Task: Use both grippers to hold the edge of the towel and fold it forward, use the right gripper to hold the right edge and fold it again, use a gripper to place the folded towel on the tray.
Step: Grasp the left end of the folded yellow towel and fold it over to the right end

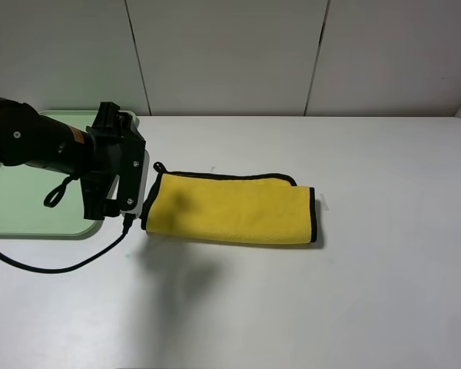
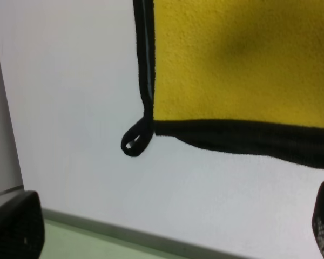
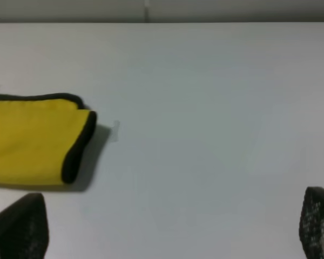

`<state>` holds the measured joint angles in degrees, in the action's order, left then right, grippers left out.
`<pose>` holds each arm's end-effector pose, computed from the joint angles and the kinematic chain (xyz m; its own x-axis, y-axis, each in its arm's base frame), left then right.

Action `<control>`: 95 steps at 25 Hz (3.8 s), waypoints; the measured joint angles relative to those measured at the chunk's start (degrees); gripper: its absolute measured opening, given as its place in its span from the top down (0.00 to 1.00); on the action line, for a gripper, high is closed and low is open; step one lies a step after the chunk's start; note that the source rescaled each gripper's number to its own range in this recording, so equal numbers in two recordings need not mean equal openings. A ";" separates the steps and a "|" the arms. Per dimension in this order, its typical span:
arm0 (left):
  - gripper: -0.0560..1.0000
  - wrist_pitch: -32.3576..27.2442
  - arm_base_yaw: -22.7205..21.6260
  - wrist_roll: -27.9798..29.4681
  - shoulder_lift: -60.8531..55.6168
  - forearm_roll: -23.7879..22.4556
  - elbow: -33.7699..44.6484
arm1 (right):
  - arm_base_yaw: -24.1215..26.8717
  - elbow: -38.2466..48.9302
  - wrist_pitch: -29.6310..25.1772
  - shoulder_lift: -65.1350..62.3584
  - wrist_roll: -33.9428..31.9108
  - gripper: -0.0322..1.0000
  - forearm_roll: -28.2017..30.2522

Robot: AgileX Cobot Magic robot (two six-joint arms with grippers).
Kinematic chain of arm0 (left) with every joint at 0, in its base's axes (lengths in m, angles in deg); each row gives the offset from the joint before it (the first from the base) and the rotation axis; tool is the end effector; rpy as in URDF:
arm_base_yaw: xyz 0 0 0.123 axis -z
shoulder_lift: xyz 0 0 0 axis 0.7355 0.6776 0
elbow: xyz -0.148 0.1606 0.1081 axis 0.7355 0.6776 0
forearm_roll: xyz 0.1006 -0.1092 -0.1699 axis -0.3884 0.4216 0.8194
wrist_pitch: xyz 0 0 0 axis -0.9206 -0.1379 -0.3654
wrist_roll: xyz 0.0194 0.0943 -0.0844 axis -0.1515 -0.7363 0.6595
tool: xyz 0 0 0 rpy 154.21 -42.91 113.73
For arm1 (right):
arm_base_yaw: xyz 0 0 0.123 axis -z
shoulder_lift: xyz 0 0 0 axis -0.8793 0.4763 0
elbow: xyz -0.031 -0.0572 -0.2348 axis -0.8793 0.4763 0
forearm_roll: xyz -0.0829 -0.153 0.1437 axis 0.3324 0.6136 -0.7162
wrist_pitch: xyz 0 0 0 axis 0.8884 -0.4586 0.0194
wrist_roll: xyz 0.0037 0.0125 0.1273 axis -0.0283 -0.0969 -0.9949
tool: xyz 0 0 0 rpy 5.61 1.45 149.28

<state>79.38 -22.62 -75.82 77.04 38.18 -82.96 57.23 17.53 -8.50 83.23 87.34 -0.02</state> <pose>0.2862 -0.1322 0.1191 0.3210 0.9403 -0.1133 0.6755 -0.1434 0.7233 0.0484 0.0068 0.2500 -0.4204 -0.0306 -0.9068 -0.0966 0.9953 0.0112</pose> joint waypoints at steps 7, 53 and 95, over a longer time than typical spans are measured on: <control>0.00 -0.51 0.00 -0.06 0.00 -0.05 0.00 | 0.80 0.00 0.00 0.00 0.00 0.00 0.00; 0.01 2.82 0.00 71.58 12.51 20.64 -3.87 | 0.80 0.00 0.00 0.00 0.00 0.00 0.00; 0.89 0.64 2.39 74.22 21.15 20.68 -10.21 | 0.80 0.00 0.00 0.00 -0.04 0.00 0.00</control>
<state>80.02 -20.22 -1.59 98.19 58.86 -93.18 58.04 17.53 -8.50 83.23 87.29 -0.02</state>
